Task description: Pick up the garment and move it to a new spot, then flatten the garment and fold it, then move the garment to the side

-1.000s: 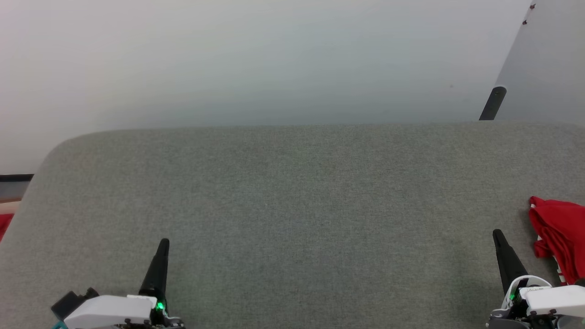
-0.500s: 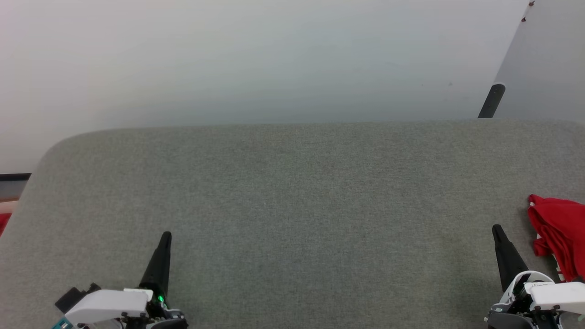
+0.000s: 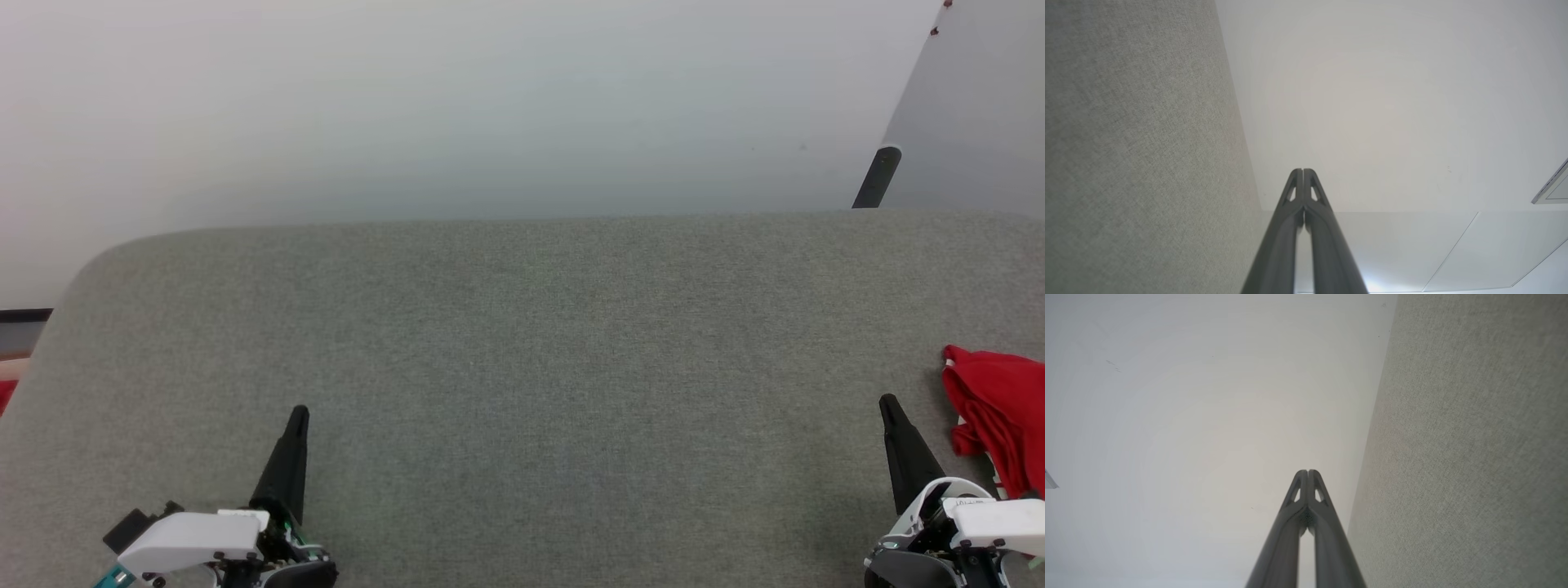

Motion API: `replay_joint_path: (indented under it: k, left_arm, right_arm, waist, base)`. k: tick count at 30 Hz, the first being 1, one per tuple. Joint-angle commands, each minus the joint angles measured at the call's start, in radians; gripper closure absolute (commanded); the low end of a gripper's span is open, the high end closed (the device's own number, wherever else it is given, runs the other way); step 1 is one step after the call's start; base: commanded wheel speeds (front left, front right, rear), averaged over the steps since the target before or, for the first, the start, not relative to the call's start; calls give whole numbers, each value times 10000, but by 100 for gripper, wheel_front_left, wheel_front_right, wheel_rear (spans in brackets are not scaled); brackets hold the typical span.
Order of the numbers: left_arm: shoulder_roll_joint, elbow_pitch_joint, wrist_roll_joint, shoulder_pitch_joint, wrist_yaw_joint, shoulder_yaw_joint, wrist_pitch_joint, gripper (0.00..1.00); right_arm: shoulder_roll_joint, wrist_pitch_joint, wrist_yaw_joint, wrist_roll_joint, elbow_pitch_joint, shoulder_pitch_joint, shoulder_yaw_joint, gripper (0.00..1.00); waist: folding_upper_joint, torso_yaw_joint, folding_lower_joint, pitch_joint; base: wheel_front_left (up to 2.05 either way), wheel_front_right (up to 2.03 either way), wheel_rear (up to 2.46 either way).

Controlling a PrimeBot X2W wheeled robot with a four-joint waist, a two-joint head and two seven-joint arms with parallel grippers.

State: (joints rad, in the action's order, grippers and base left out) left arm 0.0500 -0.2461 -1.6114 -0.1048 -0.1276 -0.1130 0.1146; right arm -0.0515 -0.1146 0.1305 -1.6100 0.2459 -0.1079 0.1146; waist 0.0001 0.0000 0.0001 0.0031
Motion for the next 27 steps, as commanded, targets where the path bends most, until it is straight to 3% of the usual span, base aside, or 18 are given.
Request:
replay_joint_path:
  k: [1,27]
  left_arm:
    - [-8,-13,-24,-109,-59,-32,30,100]
    - [-8,-10,-27,-107,-58,-29,27,100]
  right_arm:
    - [34,-11,4,-48,2,-34,7,100]
    - [33,-8,4,-51,1,-34,3,100]
  waist:
    - [-1,0,-1,-1]
    - [-1,0,-1,-1]
  base:
    - [0,0,0]
    - [0,0,0]
